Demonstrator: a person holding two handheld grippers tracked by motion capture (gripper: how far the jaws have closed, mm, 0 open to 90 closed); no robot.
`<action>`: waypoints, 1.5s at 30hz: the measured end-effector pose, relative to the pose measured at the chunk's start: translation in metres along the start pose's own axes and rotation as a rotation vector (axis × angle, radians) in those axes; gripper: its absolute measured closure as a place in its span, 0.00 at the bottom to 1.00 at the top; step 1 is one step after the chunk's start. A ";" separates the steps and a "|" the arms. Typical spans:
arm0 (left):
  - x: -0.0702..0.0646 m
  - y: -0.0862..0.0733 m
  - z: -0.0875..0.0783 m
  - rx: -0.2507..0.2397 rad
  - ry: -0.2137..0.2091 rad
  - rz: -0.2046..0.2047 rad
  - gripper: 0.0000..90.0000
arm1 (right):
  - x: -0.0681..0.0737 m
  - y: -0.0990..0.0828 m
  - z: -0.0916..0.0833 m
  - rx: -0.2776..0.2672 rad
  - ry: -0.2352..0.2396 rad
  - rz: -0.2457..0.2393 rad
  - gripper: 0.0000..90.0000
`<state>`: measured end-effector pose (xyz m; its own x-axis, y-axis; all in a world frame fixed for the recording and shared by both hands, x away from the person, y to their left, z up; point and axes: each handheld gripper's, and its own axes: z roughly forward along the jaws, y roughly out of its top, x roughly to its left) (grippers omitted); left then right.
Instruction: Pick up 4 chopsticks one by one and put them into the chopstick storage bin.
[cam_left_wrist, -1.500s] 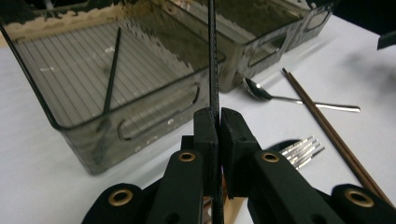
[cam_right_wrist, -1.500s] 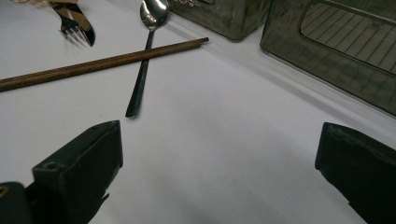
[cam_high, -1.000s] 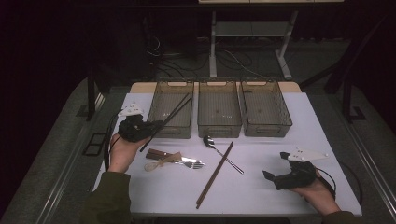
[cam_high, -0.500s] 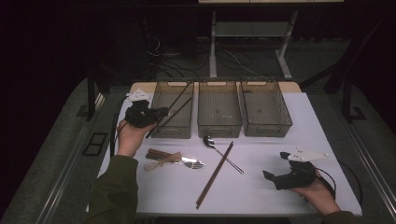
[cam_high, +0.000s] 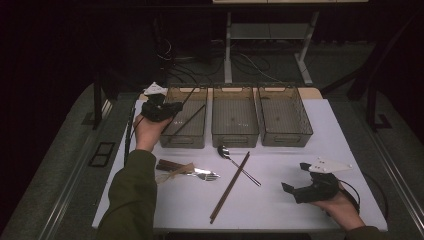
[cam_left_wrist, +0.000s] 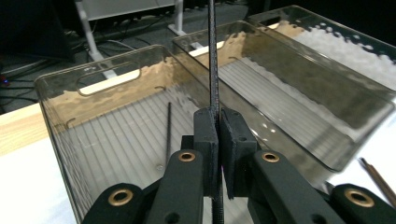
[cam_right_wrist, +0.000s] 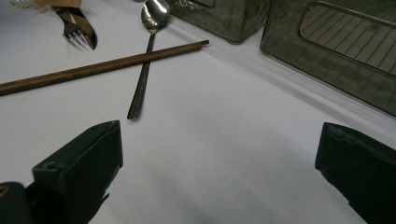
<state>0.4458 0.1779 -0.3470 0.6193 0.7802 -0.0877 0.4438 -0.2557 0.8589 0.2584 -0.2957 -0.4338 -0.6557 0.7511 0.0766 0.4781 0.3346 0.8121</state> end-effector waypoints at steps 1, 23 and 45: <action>0.002 0.000 0.003 -0.001 0.012 -0.004 0.94 | 0.000 0.000 0.000 0.001 0.001 -0.001 0.01; 0.020 -0.025 0.034 0.133 0.084 -0.002 0.94 | 0.000 0.000 0.000 -0.003 0.007 -0.003 0.01; 0.014 -0.020 0.023 0.121 0.037 0.022 0.62 | 0.000 0.000 0.000 0.000 0.006 -0.005 0.01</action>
<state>0.4606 0.1807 -0.3768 0.6060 0.7940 -0.0489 0.5067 -0.3379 0.7931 0.2581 -0.2955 -0.4337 -0.6617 0.7459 0.0758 0.4746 0.3384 0.8126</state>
